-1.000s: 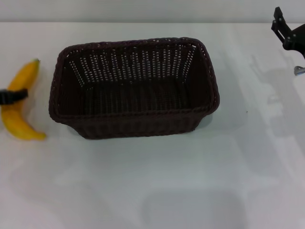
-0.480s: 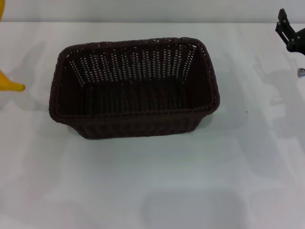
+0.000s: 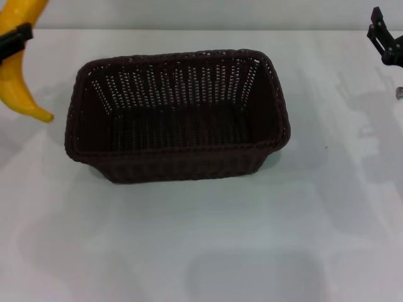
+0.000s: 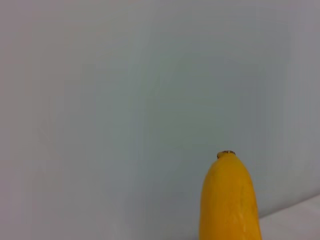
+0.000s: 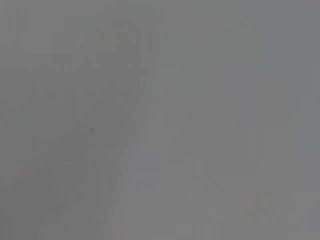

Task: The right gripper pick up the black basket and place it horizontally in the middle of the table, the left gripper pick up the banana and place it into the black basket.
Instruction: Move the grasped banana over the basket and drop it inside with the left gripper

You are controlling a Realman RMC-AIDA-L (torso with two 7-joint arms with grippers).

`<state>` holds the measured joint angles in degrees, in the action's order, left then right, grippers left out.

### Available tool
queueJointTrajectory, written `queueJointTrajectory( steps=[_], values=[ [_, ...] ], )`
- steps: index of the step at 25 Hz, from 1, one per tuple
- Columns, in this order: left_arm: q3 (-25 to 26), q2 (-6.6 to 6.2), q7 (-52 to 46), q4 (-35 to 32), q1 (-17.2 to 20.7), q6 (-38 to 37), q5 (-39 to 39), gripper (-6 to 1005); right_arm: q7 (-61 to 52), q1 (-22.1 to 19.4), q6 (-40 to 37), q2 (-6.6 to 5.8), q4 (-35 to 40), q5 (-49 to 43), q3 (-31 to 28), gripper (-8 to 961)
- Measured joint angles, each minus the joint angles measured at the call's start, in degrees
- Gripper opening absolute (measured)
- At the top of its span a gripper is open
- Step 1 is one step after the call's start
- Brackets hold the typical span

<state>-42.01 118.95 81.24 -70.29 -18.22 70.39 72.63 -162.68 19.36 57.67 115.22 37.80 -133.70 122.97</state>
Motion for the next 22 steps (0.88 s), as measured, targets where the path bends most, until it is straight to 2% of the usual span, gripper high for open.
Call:
queueJointTrajectory(
  steps=[10,16,22],
  values=[
    [-1.60,-0.11,8.58,0.99,-1.32,5.14,2.79,494,0.00,0.04,0.00,0.00,-0.01,-0.17,-0.04,811],
    [-4.21,-0.06,19.28,6.07,-1.55,7.30,10.56,495,0.00,0.06,0.11,-0.06,0.01,-0.38,-0.05,811],
    [-4.97,0.07,29.10,14.00,-2.72,7.67,16.29,495,0.00,-0.32,0.65,-0.09,0.05,-0.42,0.32,811]
  ],
)
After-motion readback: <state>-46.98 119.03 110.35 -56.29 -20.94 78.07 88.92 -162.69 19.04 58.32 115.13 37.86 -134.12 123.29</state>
